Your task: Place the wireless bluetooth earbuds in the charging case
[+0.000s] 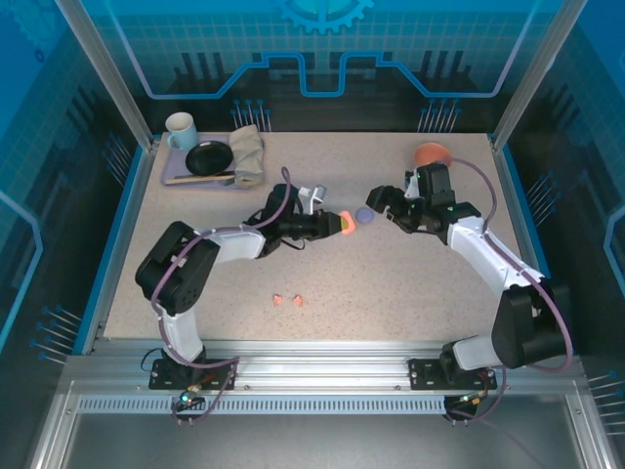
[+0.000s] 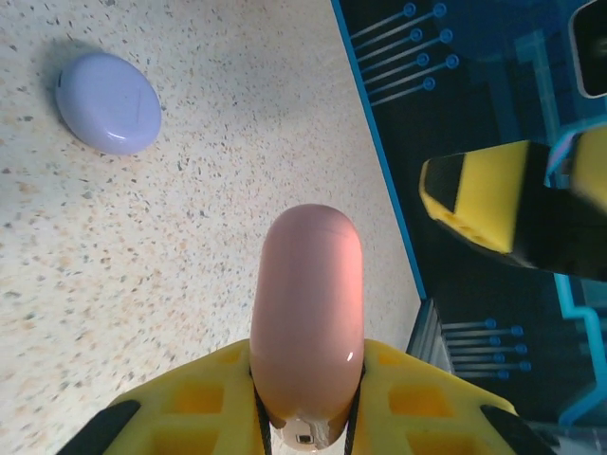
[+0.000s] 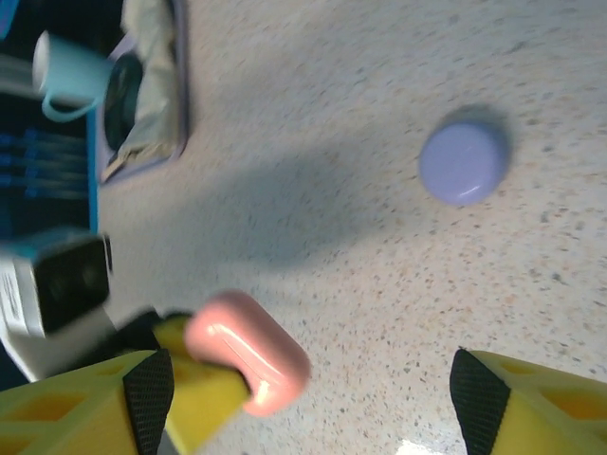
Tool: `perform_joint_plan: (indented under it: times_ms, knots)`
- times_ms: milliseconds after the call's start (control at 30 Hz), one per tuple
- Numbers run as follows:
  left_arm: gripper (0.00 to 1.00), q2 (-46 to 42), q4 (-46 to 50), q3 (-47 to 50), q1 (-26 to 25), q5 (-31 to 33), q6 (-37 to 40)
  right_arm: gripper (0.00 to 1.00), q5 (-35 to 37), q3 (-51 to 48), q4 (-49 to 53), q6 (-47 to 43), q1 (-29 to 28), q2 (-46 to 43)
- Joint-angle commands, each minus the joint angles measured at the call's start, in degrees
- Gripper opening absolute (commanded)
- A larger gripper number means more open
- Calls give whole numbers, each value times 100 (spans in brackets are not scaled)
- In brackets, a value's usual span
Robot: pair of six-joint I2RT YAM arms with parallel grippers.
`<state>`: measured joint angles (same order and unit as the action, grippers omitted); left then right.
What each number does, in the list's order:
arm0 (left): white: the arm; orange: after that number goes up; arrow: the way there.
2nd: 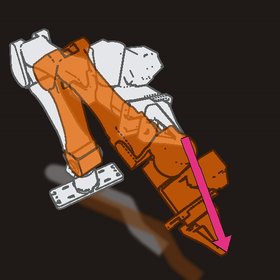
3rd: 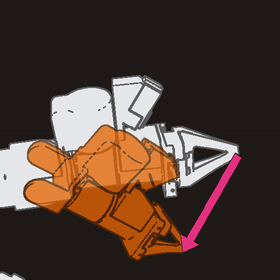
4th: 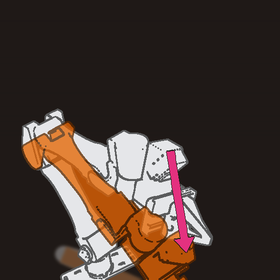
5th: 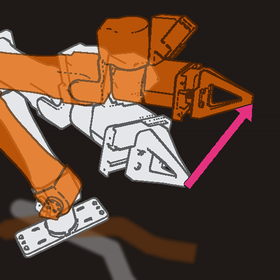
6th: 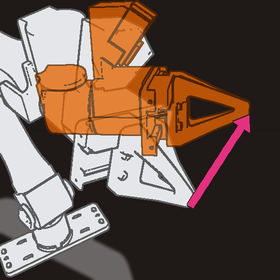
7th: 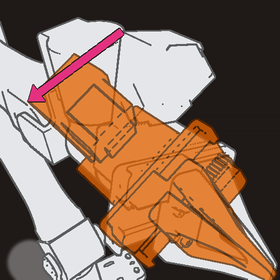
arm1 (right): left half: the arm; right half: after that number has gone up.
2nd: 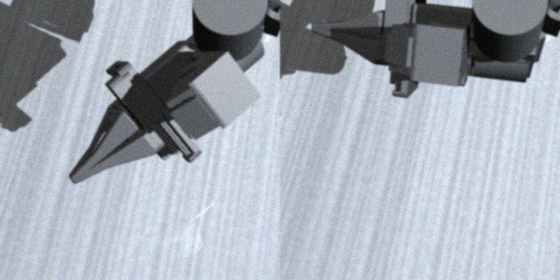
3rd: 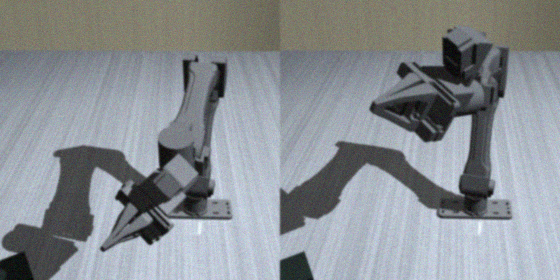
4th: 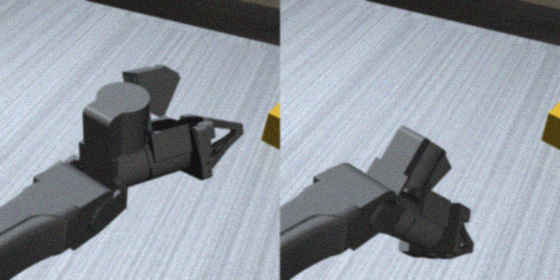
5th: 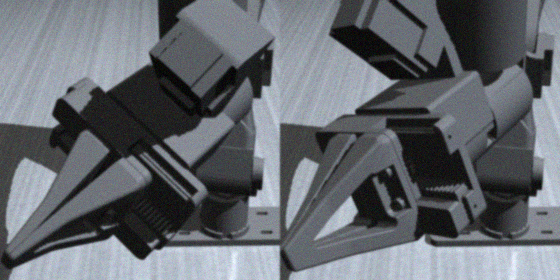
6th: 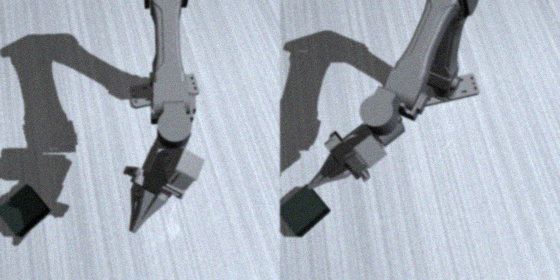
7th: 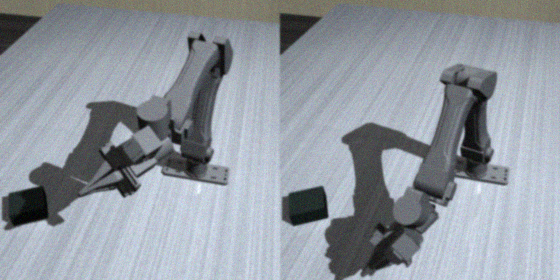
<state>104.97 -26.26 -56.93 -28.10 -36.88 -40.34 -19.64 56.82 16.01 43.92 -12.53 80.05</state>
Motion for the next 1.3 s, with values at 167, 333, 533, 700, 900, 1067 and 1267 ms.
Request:
perform_joint_plan:
  times_ms: [167,333,533,700,900,1067,1267]
  knots:
    - [0,-654,1967,-547,279,-1520,1522,79,-1446,-610,-1594,-831,-124,-55]
    - [0,-819,2302,-686,287,-1594,1701,78,-1536,-598,-1827,-833,-358,264]
    - [0,-857,2441,-775,322,-1563,1751,76,-1594,-558,-1926,-850,-491,557]
    - [0,-809,2415,-818,359,-1541,1733,74,-1654,-610,-2066,-800,-525,678]
    - [0,-651,2395,-877,404,-1539,1748,74,-1640,-734,-2073,-786,-674,570]
    - [0,-534,2303,-908,461,-1565,1689,73,-1587,-712,-1909,-863,-792,479]
    - [0,-585,2280,-943,476,-1620,1685,71,-1431,-762,-1819,-916,-779,583]
